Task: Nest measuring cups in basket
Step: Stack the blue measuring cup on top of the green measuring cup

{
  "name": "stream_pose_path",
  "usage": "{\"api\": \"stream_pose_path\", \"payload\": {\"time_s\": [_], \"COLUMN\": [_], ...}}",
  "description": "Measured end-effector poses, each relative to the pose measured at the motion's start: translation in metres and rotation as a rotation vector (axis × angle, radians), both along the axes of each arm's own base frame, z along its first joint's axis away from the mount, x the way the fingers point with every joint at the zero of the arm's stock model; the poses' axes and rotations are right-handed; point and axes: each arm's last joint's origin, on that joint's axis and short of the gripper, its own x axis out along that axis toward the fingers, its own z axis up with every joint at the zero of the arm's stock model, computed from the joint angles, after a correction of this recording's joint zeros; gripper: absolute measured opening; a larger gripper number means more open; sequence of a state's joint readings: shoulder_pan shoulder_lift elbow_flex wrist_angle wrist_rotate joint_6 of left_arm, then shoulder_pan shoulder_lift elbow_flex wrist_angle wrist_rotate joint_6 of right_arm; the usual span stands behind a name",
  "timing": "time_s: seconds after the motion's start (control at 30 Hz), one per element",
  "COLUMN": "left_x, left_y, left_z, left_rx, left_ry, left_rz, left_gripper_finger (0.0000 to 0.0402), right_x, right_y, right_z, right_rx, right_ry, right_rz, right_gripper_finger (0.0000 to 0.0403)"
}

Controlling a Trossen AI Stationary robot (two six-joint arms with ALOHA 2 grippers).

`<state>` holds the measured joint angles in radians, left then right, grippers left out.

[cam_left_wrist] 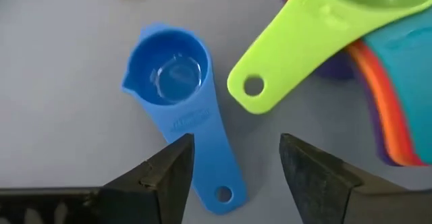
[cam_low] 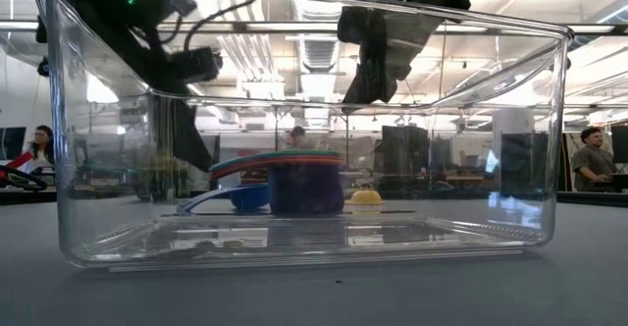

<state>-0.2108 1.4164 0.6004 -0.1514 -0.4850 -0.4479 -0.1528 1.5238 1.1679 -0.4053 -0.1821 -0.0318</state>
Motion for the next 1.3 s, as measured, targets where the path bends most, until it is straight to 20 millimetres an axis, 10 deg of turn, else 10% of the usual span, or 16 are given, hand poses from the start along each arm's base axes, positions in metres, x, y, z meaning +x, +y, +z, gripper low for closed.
{"api": "stream_pose_path", "payload": {"time_s": [0.5,0.87,1.3], "left_x": [0.017,0.017,0.009], "left_y": [0.027,0.034,0.066], "left_z": [-0.028,-0.028,-0.025], "left_rx": [-0.026,-0.028,0.08], "left_ry": [0.16,0.201,0.286], "left_rz": [0.157,0.078,0.134], "left_gripper_finger": [0.03,0.012,0.0124], "right_x": [0.0,0.0,-0.002], "right_y": [0.0,0.0,0.0], "right_z": [0.0,-0.001,-0.005], "right_rx": [0.004,0.004,0.006], "right_ry": [0.002,0.003,0.017], "right_rz": [-0.005,-0.004,-0.004], "right_gripper_finger": [0.0078,0.0085,0.0074]}}
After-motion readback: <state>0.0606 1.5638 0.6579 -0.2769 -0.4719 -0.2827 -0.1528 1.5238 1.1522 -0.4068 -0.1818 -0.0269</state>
